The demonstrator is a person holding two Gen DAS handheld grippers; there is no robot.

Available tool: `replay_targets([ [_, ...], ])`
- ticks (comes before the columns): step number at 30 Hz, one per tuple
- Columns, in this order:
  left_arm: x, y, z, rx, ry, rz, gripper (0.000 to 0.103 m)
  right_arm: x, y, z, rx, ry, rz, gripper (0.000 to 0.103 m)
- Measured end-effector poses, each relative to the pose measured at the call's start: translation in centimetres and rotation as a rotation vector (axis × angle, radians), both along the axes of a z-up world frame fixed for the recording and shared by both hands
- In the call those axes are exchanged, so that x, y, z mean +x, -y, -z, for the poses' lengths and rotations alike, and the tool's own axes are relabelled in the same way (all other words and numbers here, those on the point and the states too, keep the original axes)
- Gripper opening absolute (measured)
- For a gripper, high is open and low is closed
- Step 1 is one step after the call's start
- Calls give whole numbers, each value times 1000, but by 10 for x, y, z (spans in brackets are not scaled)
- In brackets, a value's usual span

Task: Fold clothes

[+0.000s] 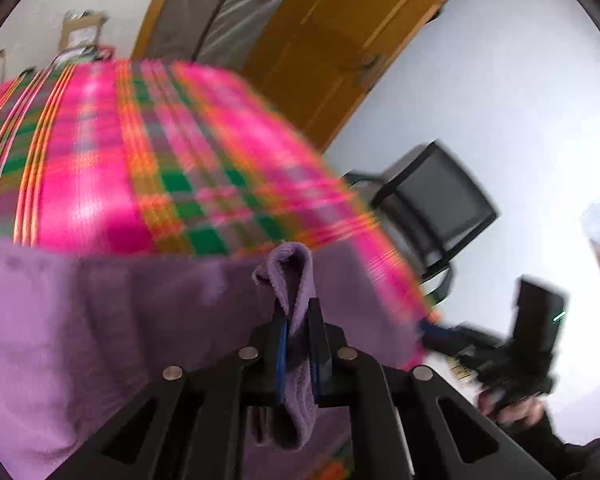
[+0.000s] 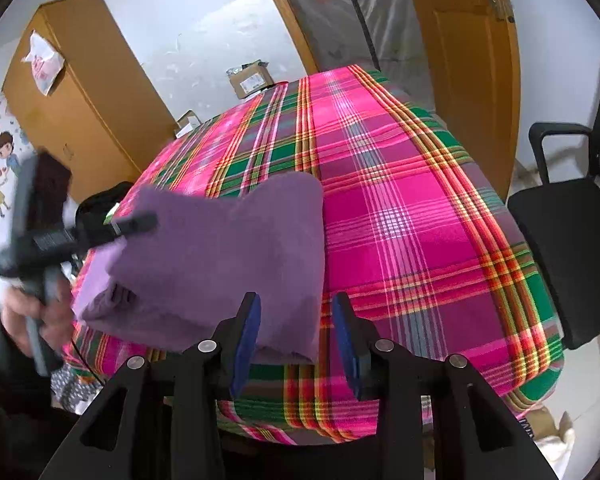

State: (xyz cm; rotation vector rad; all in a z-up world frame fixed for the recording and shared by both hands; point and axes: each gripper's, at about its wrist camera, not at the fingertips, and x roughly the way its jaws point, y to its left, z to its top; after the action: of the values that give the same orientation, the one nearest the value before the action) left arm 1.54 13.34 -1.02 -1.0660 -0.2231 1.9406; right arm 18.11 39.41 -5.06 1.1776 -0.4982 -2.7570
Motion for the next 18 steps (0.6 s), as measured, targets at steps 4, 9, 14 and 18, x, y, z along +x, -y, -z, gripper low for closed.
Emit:
replay_targets([
  [4, 6, -24, -39, 77, -32, 60, 9, 9, 8, 3, 40, 9, 6, 39],
  [9, 15, -59, -83, 152, -65, 139, 9, 16, 22, 1, 73, -24, 29, 39],
  [14, 13, -90, -94, 166, -30, 178, 9, 22, 37, -6, 207, -80, 109, 40],
  [18, 10, -109, -100, 166, -19, 205, 9, 32, 31, -5, 227, -78, 209, 40],
])
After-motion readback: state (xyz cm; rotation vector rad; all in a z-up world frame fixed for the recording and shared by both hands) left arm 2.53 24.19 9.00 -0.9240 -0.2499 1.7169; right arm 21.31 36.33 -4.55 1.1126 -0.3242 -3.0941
